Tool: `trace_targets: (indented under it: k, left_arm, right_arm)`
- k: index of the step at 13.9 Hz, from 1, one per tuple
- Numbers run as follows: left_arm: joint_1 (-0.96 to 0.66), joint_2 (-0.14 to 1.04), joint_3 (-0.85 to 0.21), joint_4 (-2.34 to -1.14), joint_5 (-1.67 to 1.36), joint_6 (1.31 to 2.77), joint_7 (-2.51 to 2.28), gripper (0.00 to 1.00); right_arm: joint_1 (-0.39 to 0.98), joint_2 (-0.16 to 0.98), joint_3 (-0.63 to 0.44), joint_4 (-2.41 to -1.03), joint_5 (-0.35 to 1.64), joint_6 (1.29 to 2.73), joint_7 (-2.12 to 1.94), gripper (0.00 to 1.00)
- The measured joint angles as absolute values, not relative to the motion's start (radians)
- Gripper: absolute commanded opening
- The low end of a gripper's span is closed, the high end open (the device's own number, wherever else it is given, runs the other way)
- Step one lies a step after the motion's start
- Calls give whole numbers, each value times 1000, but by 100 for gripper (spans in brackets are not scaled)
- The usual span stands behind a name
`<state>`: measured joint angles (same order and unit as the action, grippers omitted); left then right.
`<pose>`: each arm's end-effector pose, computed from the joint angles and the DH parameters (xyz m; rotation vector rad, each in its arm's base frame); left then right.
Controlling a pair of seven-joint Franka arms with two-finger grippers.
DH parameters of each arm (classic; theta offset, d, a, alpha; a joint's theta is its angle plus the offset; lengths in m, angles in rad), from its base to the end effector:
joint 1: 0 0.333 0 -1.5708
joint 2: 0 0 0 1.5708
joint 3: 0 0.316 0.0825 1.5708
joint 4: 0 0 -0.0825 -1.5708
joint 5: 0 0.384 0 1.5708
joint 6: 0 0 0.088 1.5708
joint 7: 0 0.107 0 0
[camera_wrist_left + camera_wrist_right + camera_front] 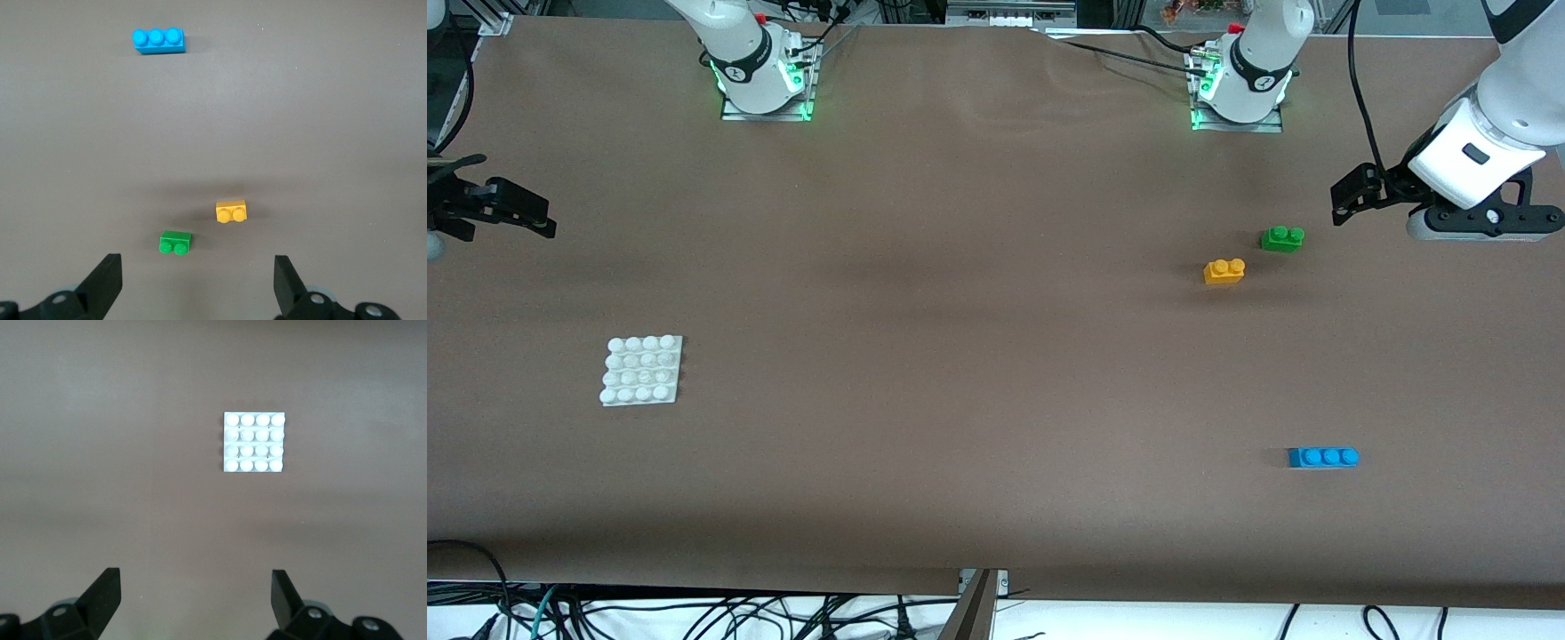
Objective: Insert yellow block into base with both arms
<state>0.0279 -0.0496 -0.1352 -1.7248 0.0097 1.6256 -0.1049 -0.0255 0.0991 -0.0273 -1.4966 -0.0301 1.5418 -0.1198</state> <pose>0.5368 -0.0584 0.5833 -3.1191 0.0044 0.0749 0.5805 -0.0332 0.6007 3.1106 0.1042 -0.0879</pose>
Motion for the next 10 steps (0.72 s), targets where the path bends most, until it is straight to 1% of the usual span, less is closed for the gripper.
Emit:
trace_targets:
  k: [10]
  left_arm:
    - [28,-50,-135,-1725,10,1626,-105,100]
  right_arm:
    - [-34,106,-46,-1497,-30,1542,-120,100]
